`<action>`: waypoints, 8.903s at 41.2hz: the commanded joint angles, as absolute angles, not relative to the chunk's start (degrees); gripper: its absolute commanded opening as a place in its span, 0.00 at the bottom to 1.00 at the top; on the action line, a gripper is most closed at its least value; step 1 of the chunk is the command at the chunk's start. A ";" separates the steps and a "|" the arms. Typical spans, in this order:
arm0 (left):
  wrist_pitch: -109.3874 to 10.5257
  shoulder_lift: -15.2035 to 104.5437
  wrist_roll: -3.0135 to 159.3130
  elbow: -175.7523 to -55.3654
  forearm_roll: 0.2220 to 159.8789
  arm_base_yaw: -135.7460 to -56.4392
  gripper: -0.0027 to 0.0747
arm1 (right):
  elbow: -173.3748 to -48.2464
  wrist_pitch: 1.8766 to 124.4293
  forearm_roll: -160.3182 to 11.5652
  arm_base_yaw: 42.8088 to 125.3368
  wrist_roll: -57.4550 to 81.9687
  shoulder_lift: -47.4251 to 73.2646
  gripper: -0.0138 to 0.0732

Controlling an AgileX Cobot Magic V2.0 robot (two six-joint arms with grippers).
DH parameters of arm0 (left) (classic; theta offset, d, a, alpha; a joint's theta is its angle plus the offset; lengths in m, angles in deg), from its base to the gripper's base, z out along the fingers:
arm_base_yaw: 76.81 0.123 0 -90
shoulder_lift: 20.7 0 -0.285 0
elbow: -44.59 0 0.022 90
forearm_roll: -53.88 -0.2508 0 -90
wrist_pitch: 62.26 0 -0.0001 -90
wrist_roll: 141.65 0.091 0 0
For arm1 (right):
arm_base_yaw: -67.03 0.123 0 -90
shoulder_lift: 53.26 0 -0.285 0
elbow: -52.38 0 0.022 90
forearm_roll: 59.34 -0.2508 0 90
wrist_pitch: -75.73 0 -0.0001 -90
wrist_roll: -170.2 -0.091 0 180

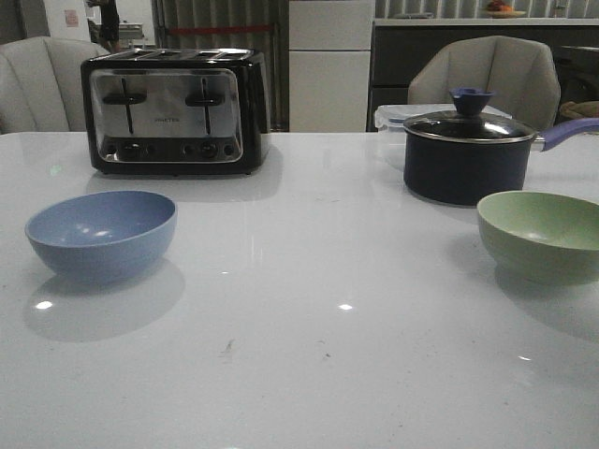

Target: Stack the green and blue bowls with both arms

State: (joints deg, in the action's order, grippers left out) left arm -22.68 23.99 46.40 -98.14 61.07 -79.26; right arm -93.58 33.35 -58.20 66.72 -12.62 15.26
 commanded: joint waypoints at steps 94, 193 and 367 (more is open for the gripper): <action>-26.76 24.51 46.57 -99.89 61.49 -79.36 0.72 | -125.51 35.48 -78.05 91.18 3.89 59.56 0.23; -26.38 74.22 42.95 -120.30 59.54 -85.74 0.72 | -95.12 28.10 -60.00 94.64 -11.01 -5.48 0.62; -22.23 44.25 49.93 -114.25 61.51 -116.52 0.58 | -95.12 28.10 -60.00 94.64 -11.01 -5.48 0.62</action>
State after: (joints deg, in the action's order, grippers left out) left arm -18.81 50.46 50.10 -116.54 61.48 -116.01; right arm -93.59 24.57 -60.41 94.67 -10.87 -5.35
